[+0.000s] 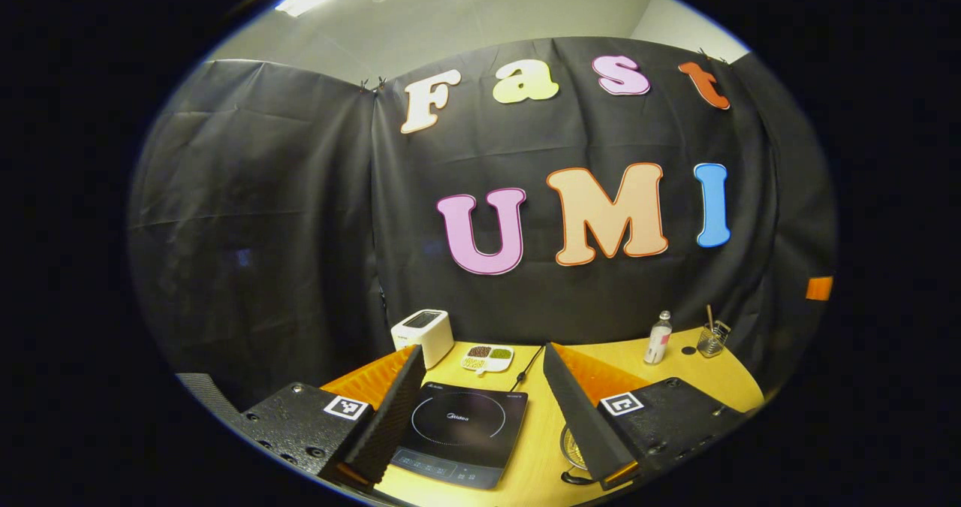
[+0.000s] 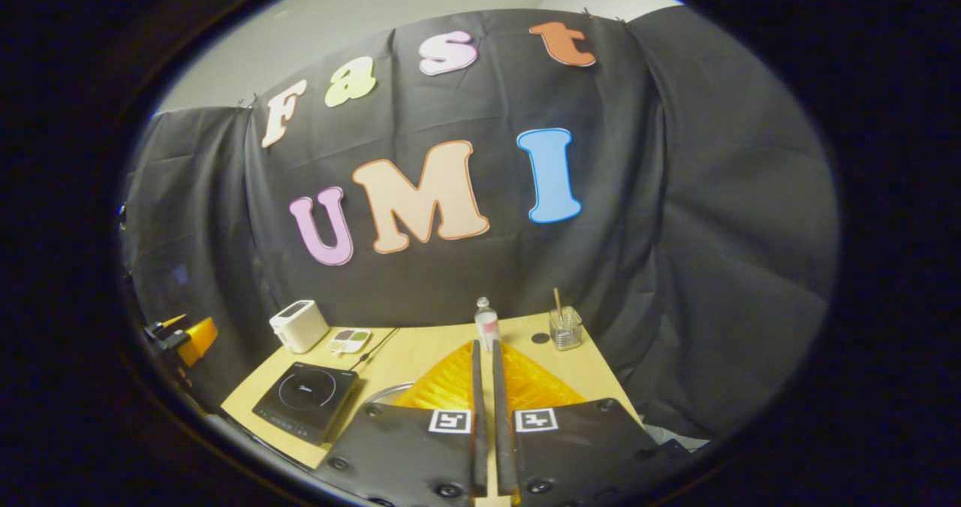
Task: First push the handle of the pot to place it horizontally, then grasp the pot with both hands and set it on the induction cooktop.
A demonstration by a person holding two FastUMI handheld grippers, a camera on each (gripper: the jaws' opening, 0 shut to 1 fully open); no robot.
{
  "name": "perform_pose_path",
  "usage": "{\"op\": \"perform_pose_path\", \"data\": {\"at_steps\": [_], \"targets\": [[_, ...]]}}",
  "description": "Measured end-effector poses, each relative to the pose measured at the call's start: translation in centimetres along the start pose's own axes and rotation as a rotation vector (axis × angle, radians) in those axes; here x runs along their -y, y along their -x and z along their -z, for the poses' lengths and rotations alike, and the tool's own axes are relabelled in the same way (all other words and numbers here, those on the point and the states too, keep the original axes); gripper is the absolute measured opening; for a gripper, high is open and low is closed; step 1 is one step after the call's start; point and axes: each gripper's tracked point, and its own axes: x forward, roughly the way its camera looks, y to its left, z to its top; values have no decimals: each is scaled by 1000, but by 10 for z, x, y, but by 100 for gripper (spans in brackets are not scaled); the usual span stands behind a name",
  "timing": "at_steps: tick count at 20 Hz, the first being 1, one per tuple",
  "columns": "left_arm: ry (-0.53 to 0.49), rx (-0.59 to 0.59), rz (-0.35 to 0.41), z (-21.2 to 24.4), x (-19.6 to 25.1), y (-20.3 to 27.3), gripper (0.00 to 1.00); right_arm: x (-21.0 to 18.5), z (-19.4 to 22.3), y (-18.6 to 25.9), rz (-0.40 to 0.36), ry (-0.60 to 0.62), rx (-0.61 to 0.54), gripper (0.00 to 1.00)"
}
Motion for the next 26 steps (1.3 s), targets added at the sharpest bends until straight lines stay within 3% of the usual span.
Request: {"op": "perform_pose_path", "data": {"at_steps": [5,6,7,8,9,12,13,14,18,26], "targets": [[7,-22,-2,11,-8,-2,99,-18,27,-4,-21,30,-84,0],[8,-26,-3,13,-11,-3,99,-22,36,-6,-24,41,-109,7],[11,-29,-1,16,-14,-5,99,-27,46,-7,-26,55,-137,7],[14,-35,4,18,-17,-7,99,-33,56,-10,-29,65,-170,0],[16,-43,10,23,-21,-10,99,-41,69,-10,-39,67,-209,7],[14,-54,39,30,-32,-23,97,-65,113,-13,-51,63,-343,7],[10,-65,48,33,-38,-29,97,-71,130,-13,-46,68,-395,0],[6,-73,55,36,-44,-34,99,-78,147,-13,-38,68,-448,7],[4,-90,90,46,-67,-59,96,-101,217,-2,2,50,-670,7],[15,-127,123,75,-113,-84,100,-122,316,28,89,29,-987,7]]}}
